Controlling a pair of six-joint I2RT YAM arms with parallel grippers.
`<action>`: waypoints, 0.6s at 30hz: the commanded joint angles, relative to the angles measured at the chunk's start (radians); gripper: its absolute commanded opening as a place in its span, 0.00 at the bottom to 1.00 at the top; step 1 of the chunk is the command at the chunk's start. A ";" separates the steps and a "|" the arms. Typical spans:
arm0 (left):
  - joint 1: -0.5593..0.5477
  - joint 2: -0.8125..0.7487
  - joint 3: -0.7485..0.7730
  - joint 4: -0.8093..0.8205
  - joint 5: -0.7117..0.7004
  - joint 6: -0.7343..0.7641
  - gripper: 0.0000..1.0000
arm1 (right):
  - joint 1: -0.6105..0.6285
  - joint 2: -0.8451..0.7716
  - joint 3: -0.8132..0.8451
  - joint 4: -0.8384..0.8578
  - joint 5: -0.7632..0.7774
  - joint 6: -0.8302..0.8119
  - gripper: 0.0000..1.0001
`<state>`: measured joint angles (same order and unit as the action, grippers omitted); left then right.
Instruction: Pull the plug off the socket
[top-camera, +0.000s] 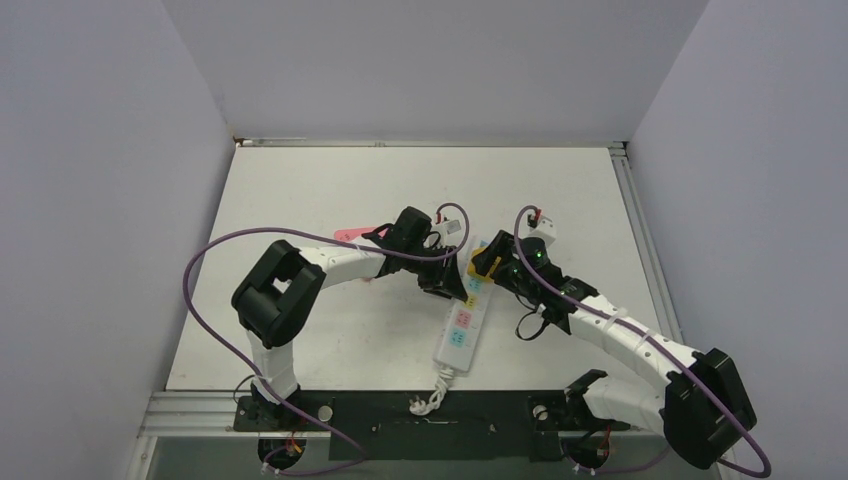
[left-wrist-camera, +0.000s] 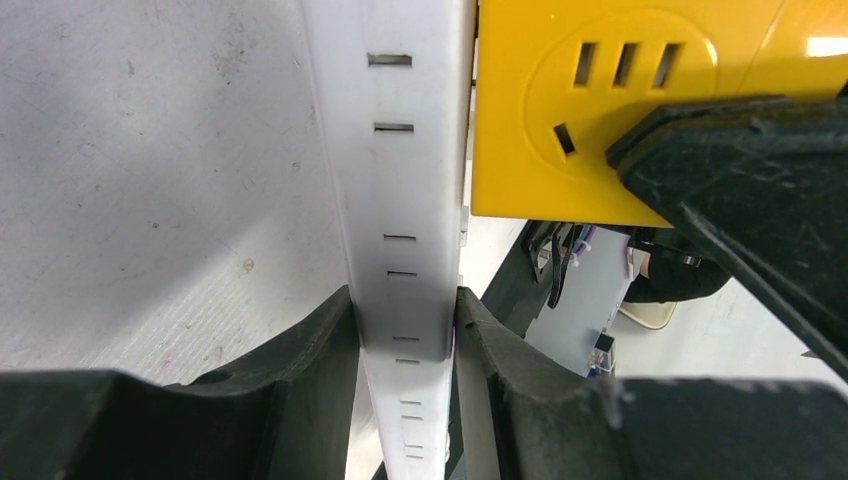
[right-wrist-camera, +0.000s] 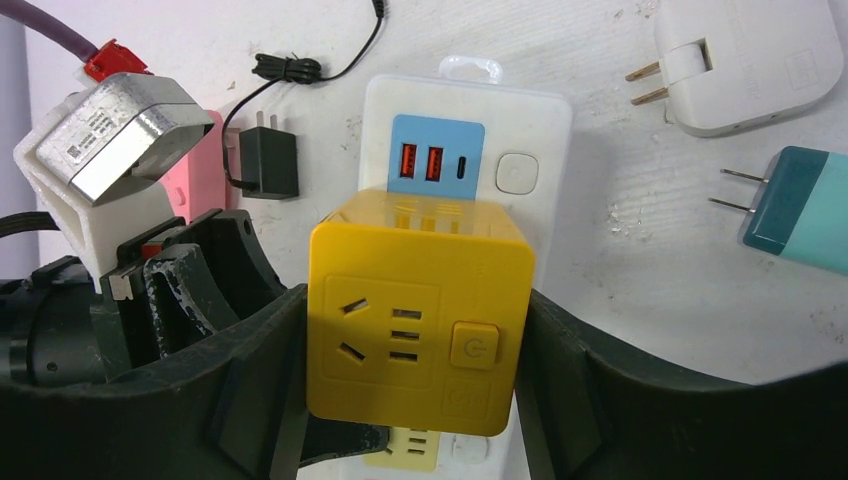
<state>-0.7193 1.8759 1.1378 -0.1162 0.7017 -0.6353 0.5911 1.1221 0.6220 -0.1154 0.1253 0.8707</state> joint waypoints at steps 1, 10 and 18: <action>-0.002 -0.003 0.034 0.059 0.063 0.014 0.00 | -0.062 -0.053 -0.034 0.177 -0.158 -0.025 0.05; 0.000 0.001 0.037 0.054 0.062 0.017 0.00 | -0.096 -0.068 -0.051 0.194 -0.226 -0.067 0.05; 0.001 0.002 0.039 0.047 0.039 0.023 0.00 | -0.080 -0.057 -0.057 0.210 -0.205 -0.059 0.05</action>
<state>-0.7181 1.8793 1.1381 -0.1089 0.7128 -0.6437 0.4973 1.0973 0.5552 -0.0200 -0.0654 0.8192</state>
